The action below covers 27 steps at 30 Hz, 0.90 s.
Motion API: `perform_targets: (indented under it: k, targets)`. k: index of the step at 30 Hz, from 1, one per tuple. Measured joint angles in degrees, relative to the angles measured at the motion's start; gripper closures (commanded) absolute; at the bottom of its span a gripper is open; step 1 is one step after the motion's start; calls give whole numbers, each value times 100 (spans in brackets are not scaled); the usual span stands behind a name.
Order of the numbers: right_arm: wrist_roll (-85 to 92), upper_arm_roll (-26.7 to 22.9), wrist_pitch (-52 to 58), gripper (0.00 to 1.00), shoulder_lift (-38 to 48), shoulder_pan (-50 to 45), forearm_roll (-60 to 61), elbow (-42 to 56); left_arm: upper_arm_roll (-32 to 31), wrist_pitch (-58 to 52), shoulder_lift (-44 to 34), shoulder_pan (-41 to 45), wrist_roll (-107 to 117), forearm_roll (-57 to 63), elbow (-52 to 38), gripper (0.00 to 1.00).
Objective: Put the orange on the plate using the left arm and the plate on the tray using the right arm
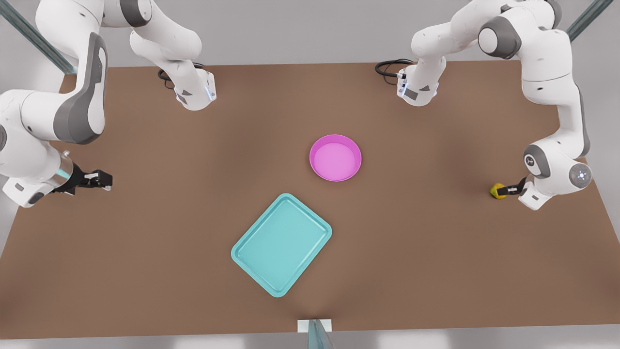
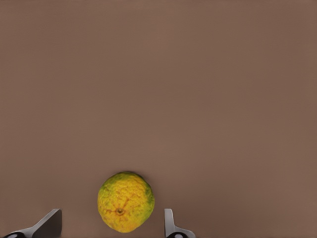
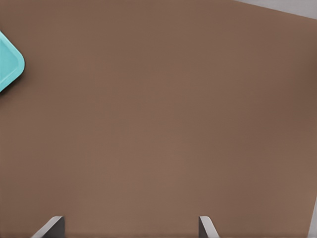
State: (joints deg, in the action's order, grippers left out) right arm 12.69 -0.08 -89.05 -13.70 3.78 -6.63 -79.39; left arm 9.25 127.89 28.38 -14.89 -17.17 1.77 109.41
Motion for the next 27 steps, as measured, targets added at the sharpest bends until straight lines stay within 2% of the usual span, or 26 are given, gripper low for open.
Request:
perform_targets:
  k: [17, 18, 19, 27]
  targets:
    - [82, -23, -8, 0, -85, 0, 0, -9, 0, 378, 713, -93, -564, -19, -21, 1]
    - [86, -25, -8, 0, -86, 0, 0, -9, 2, 387, 716, -93, -580, -15, -19, 18]
    - [90, -26, -9, 0, -86, 0, 0, -9, 4, 391, 715, -93, -593, -8, -16, 26]
    - [120, -38, -12, 0, -91, 13, 5, -9, -8, 195, 508, -40, -668, -7, -16, 26]
